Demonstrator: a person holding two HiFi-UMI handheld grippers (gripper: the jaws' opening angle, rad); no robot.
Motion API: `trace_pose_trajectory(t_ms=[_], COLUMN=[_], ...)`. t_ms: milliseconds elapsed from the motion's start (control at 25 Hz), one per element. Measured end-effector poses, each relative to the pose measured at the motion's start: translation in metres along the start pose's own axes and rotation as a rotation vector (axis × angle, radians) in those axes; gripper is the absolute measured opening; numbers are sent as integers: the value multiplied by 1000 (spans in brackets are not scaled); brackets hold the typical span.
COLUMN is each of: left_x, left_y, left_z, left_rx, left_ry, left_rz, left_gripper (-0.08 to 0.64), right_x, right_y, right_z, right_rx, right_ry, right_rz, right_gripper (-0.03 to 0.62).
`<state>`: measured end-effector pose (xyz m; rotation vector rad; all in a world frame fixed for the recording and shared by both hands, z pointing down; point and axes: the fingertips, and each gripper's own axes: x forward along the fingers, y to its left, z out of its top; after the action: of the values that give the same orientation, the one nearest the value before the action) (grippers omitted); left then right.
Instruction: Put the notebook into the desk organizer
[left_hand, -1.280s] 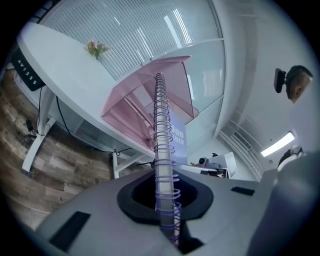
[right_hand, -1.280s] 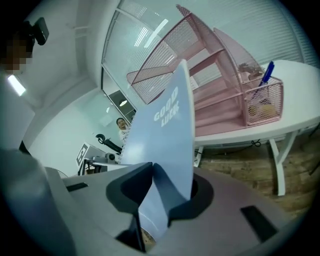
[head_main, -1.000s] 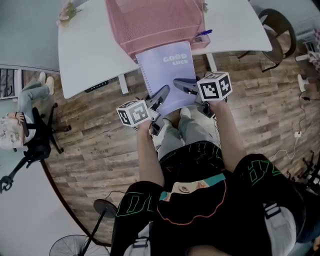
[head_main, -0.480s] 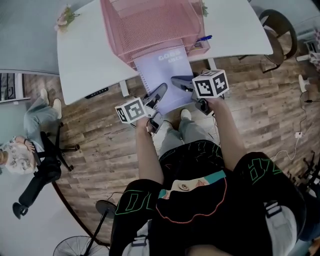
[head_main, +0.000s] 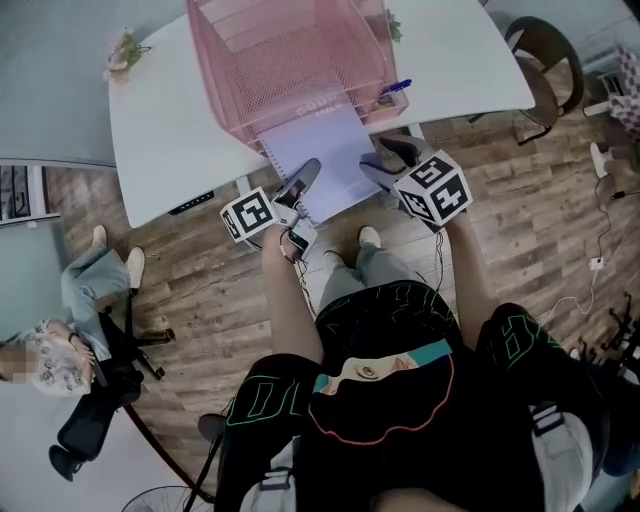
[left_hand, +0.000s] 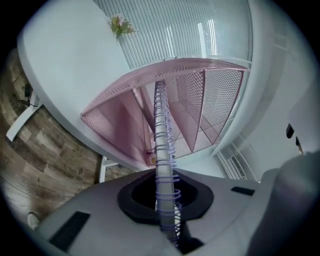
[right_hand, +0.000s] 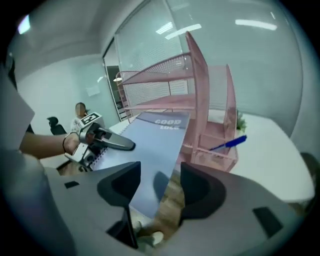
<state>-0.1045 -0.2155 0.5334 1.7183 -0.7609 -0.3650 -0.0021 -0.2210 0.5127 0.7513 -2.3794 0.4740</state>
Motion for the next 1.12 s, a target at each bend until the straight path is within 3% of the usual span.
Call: trace_pose_trajectory(t_ms=[80, 200, 280, 360, 400, 480, 600, 720, 840, 960, 1120], left_x=[0, 2, 3, 5, 7, 11, 12, 12, 13, 11, 8], left_y=[1, 0, -2, -3, -4, -6, -4, -4, -4, -2, -2], left_z=[4, 7, 10, 13, 14, 16, 18, 19, 19, 21, 22], left_rx=[4, 5, 7, 1, -6, -25, -30, -58, -97, -108, -48], left_ry=[7, 19, 14, 6, 1, -11, -11, -10, -18, -37, -24], left_rz=[11, 12, 11, 7, 0, -17, 1, -4, -14, -3, 20], left_gripper=[31, 31, 31, 31, 31, 31, 31, 29, 29, 37, 156], right_x=[-14, -26, -29, -29, -27, -21, -6, 11, 24, 30, 34], right_y=[6, 42, 68, 90, 98, 109, 114, 110, 107, 109, 112], right_z=[7, 2, -14, -35, -44, -58, -70, -75, -76, -73, -63], right_rx=[-134, -336, -459, -536, -553, -564, -596, -652, -690, -692, -672], right_ry=[-26, -4, 63, 135, 161, 195, 242, 275, 282, 264, 209], right_rz=[-4, 137, 236, 320, 351, 377, 351, 256, 167, 131, 96], right_gripper=[236, 179, 117, 85, 41, 26, 15, 16, 15, 15, 15])
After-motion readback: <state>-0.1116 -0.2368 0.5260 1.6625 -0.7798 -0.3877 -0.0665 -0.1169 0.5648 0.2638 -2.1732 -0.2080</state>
